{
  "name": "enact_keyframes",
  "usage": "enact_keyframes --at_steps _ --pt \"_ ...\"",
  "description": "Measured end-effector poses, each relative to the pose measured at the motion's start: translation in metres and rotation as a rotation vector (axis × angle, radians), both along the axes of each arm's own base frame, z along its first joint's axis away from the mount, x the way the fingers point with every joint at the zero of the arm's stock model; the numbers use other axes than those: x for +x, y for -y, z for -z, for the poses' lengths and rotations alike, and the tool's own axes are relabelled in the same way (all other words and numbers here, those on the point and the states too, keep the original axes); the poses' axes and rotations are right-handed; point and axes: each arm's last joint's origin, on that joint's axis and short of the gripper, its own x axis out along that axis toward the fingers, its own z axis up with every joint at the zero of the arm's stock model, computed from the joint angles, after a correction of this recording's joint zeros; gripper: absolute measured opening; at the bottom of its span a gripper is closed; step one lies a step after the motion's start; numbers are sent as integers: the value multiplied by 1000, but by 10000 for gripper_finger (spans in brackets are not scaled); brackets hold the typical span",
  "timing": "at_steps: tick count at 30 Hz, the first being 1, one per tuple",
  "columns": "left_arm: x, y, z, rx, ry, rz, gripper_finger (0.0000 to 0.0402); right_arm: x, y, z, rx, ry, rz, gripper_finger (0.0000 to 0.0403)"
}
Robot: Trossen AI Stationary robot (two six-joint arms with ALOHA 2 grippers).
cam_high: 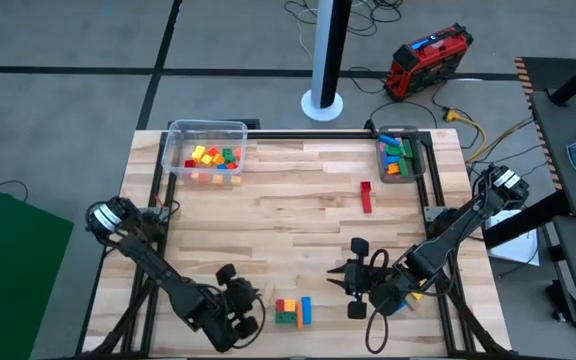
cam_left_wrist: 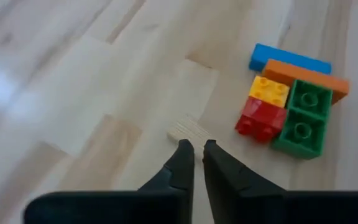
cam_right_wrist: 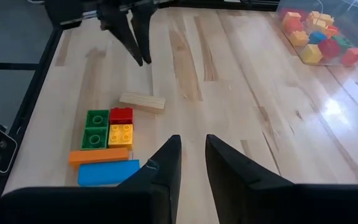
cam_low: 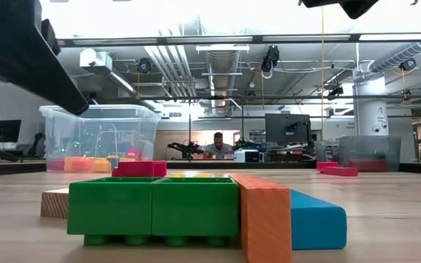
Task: Sort blocks by size
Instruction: Put the brown rectangular wooden block into the black bin
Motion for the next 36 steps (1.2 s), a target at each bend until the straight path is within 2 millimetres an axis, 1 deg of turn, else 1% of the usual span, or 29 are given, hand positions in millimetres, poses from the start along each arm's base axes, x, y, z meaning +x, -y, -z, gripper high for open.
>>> enact_keyframes --at_steps 3,5,7,11,14,16,18,22,26,30,36 --pt "3 4 6 -67 26 -44 43 0 0 0 0 0 0 74" --pt "5 6 13 -70 25 -46 69 0 0 0 0 -1 0 80" --pt "7 8 18 -56 30 -40 101 0 0 0 0 -1 0 85" --pt "6 14 28 39 60 -7 171 0 0 0 0 -1 -1 95" --pt "7 18 34 37 70 -2 220 0 0 0 0 -1 -1 100" --pt "8 19 38 35 83 -8 245 0 0 0 0 -2 -1 103" --pt "10 21 45 37 85 -10 261 0 0 0 -1 -2 -1 105" --pt "11 23 56 41 79 -14 270 0 0 1 -1 -2 -1 100" --pt "11 23 64 53 65 -21 264 0 0 1 -1 -3 -2 89" --pt "11 23 69 57 50 -18 249 0 0 1 -1 -4 -2 79" --pt "12 23 78 36 44 -48 215 0 0 1 -1 -4 -2 70"
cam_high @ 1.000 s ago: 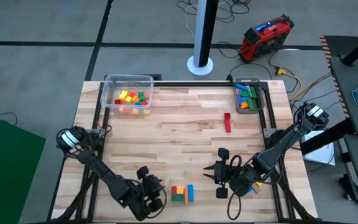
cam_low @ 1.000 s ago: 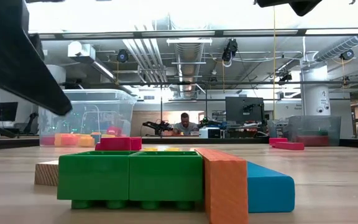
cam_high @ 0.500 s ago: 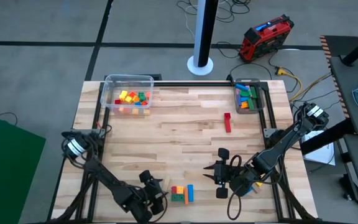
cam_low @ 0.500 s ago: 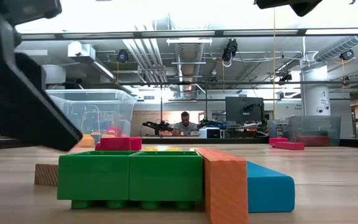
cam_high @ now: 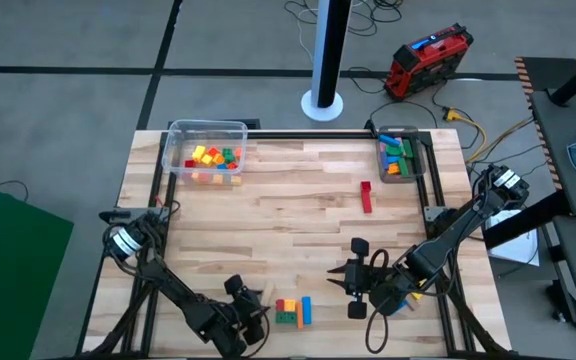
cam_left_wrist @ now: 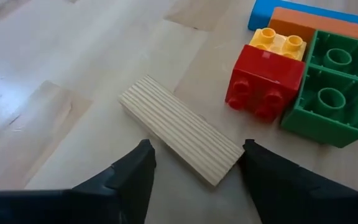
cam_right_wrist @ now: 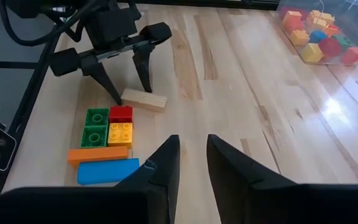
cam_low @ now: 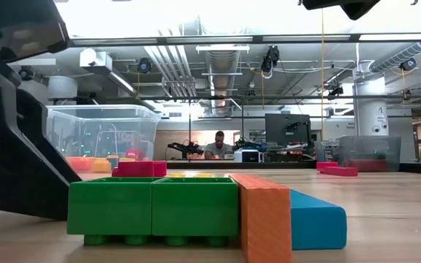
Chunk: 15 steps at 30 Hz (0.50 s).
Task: Sort blocks by size
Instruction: Put the brown rectangular wooden block into the black bin
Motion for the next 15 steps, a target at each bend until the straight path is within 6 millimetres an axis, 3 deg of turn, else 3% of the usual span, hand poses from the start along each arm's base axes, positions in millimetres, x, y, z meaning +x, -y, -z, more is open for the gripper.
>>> enact_keyframes --at_steps 15 --pt "-1 -2 2 24 -4 -7 69 -1 1 5 3 13 24 89"
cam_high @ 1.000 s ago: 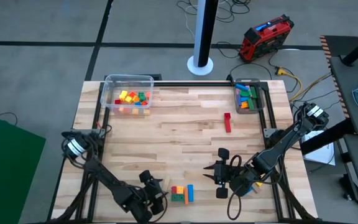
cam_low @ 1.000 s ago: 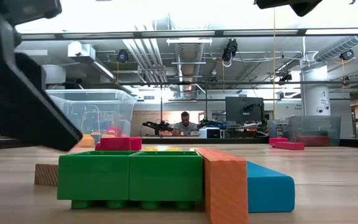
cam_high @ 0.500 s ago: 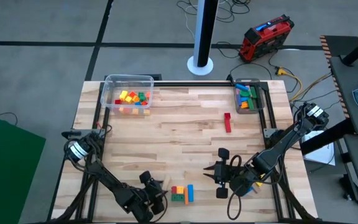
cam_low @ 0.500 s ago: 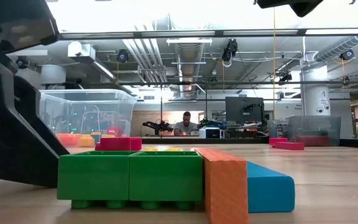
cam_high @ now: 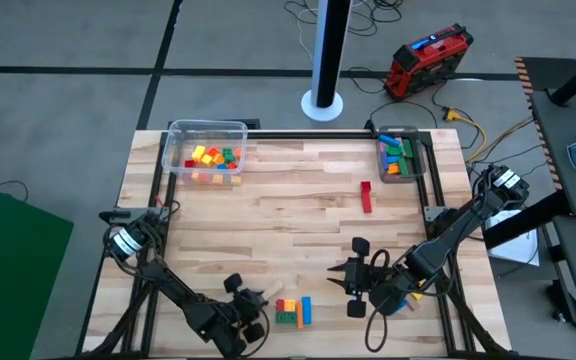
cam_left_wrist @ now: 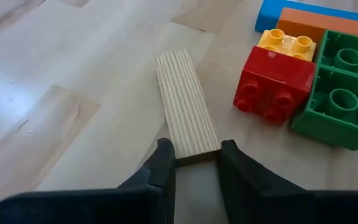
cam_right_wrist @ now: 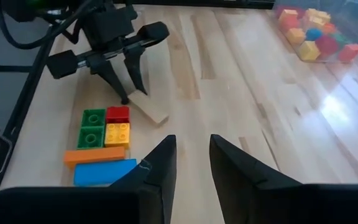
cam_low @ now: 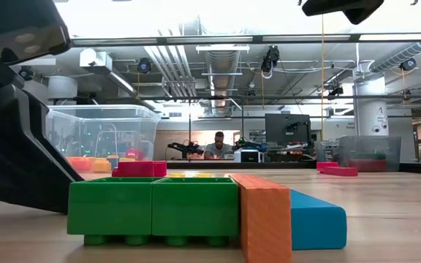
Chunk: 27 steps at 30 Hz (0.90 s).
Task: Sort blocks by size
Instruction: Put the brown rectangular wooden block into the black bin
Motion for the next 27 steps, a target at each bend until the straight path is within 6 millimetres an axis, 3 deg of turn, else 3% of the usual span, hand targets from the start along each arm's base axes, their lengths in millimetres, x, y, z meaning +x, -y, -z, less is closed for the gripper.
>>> enact_keyframes --at_steps 8,16,21,27 --pt "-1 -4 -4 102 34 1 80 0 1 2 -5 0 3 94" --pt "-1 -7 -45 259 112 78 80 2 -2 9 -57 100 -91 89" --pt "0 -6 -73 338 121 178 80 5 -5 5 -65 173 -195 121" --pt "9 0 -101 407 168 350 79 20 -17 10 -133 234 -295 189"
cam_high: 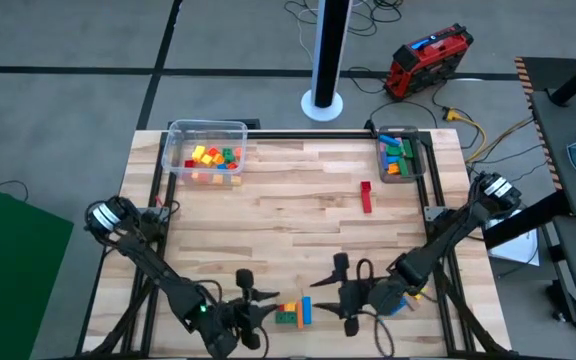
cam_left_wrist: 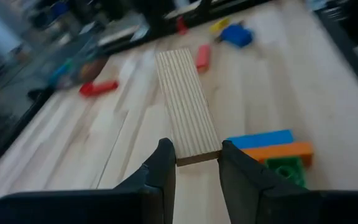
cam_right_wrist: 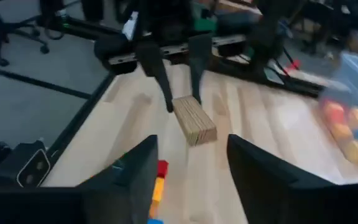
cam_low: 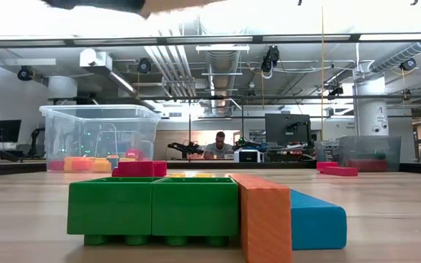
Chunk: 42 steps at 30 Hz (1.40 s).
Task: Sort blocks by size
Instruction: Put the brown rectangular wooden block into the black bin
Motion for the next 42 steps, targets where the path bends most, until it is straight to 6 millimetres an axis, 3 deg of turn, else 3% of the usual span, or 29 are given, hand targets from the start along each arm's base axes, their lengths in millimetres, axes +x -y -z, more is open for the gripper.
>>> enact_keyframes --at_steps 8,15,42 --pt "8 -2 -11 25 -11 109 79 26 -15 2 -94 -8 6 262" --pt "9 -1 -14 24 8 118 79 33 -13 -3 -105 -80 33 280" --pt "15 -4 -17 27 36 112 79 34 -13 -2 -130 -78 26 183"
